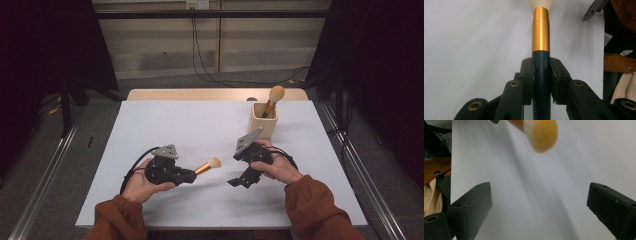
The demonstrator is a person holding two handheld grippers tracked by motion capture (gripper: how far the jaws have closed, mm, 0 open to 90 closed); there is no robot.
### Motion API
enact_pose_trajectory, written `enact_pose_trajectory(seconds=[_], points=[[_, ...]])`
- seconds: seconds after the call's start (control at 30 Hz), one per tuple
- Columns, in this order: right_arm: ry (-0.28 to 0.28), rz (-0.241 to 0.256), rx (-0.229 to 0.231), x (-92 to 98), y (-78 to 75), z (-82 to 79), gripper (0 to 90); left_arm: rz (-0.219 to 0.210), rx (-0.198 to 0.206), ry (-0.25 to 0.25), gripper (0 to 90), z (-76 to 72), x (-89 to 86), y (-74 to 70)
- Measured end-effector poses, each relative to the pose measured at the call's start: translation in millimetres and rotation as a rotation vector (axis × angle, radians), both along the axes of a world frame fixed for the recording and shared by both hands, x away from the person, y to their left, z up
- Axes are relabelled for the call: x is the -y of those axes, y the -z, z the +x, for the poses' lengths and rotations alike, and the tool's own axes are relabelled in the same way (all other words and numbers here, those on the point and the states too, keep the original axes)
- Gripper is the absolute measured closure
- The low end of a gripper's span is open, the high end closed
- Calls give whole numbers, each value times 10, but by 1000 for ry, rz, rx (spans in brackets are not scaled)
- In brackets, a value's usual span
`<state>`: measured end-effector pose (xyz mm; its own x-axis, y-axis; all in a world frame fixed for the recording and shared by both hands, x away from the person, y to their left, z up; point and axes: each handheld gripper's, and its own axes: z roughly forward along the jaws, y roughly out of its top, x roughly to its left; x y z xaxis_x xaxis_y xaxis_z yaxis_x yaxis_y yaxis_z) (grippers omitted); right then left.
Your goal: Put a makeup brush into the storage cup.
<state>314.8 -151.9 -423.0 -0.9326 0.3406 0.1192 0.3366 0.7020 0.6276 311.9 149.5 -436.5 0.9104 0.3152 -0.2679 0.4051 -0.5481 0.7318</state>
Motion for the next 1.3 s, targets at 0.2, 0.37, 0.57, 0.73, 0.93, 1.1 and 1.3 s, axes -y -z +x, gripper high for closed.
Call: enact_pose_trajectory(seconds=[0.2, 0.37, 0.57, 0.73, 0.93, 1.1, 1.3], points=[[34, 51, -17, 80, 1, -11, 53, -41, 8, -18, 745, -5, -9, 17], [49, 66, -23, 110, 5, -43, 51, -91, 14, -27, 745, -8, -21, 16], [78, 106, -16, 133, 22, -80, 37, -149, 26, -27, 744, -17, -25, 22], [109, 131, 23, 151, 34, -91, 43, -187, 46, -32, 744, -21, -28, 21], [144, 179, 76, 167, 34, -117, 47, -220, 63, -75, 744, -18, -49, 28], [158, 232, 86, 199, 43, -132, 43, -253, 74, -92, 743, -14, -83, 24], [188, 321, 118, 230, 54, -146, 42, -290, 84, -95, 744, -36, -75, -6]])
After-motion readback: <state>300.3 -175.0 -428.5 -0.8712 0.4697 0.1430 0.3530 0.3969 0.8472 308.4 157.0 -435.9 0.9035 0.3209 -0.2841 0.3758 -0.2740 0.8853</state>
